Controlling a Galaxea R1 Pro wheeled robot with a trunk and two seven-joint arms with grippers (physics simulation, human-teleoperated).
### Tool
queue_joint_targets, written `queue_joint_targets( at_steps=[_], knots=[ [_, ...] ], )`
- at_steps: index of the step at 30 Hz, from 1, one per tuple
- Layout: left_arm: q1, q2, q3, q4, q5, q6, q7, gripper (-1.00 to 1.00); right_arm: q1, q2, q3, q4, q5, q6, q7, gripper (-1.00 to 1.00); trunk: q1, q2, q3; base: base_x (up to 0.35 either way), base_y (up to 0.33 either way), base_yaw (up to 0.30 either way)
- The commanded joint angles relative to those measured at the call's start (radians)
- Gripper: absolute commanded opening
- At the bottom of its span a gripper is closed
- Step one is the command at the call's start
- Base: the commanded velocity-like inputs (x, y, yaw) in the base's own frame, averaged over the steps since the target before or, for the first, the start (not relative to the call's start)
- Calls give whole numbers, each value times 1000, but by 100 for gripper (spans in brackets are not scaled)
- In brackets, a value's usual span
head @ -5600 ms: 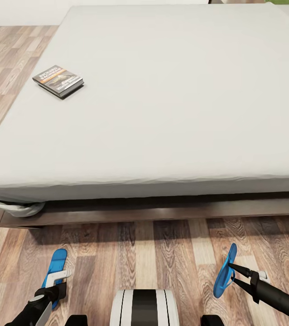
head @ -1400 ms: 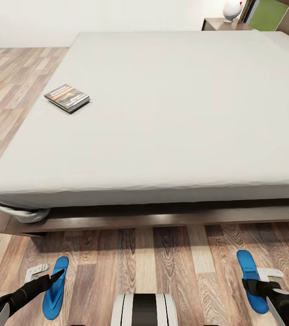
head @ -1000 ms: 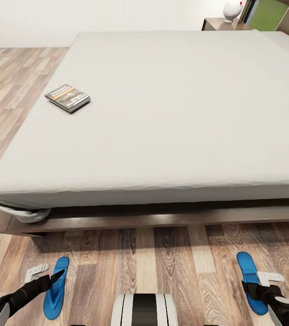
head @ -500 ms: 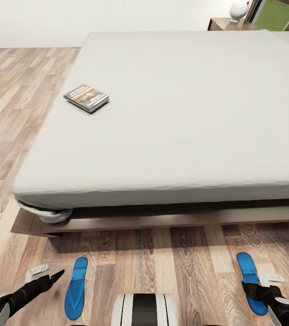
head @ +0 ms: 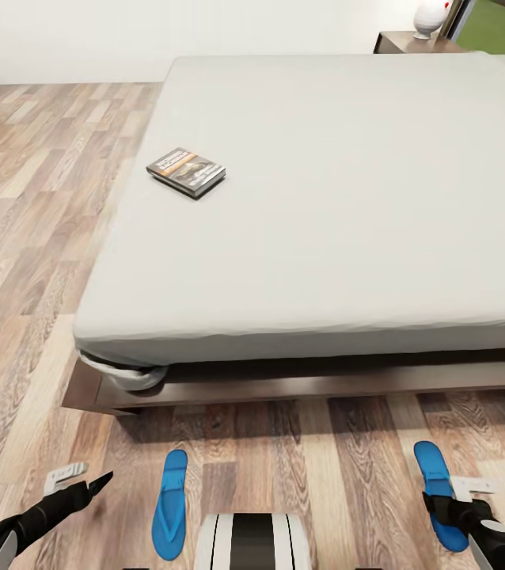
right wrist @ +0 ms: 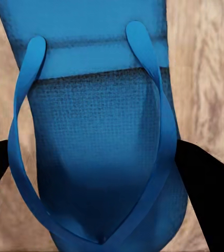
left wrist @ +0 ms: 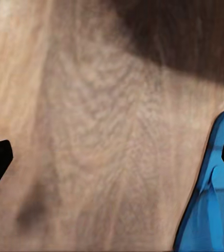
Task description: In the bedroom, move the book from the bed onto either nightstand, and place the two sandals side by side next to the bed.
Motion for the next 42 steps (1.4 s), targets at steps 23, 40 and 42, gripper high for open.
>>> queue_joint_targets(
  at_steps=[23, 40, 42],
  knots=[
    [-1, -1, 5, 11, 0, 7, -6, 100, 0, 0, -4, -3, 5, 6, 6, -100, 0, 0, -1, 0, 290, 0],
    [-1, -1, 5, 11, 0, 7, -6, 100, 0, 0, -4, -3, 5, 6, 6, -100, 0, 0, -1, 0, 290, 0],
    [-1, -1, 5, 11, 0, 7, -6, 100, 0, 0, -4, -3, 5, 6, 6, -100, 0, 0, -1, 0, 290, 0]
  ],
)
